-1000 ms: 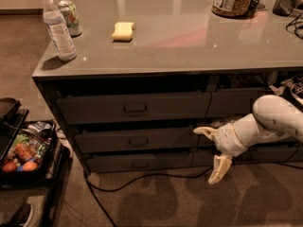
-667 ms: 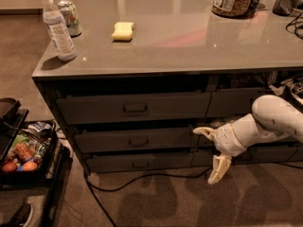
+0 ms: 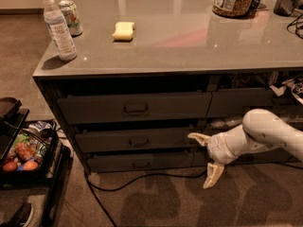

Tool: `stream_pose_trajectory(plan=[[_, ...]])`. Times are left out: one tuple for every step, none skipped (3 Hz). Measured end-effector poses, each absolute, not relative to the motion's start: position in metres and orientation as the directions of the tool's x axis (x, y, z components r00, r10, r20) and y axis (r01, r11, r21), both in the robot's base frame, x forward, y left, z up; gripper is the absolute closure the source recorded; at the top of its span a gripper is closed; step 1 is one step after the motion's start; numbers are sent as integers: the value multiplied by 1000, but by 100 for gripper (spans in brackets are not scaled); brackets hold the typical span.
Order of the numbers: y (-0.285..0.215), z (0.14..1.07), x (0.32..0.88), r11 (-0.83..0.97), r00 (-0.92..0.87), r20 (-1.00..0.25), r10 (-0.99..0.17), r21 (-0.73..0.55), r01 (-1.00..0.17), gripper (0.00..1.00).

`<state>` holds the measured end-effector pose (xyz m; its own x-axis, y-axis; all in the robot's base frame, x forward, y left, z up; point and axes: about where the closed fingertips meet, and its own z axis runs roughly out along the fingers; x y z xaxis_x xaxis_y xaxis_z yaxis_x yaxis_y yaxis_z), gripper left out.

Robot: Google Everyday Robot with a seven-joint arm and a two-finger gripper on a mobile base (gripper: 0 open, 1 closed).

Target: Open middle drawer

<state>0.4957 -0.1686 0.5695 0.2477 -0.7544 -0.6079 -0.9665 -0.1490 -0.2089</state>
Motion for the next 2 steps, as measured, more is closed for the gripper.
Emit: stream_pose_trajectory(plan=[[-159,553,493,-260,341,-531,-776,-223,-939,0],[-156,552,492,-266,344,-532,-774,-220,-939,0]])
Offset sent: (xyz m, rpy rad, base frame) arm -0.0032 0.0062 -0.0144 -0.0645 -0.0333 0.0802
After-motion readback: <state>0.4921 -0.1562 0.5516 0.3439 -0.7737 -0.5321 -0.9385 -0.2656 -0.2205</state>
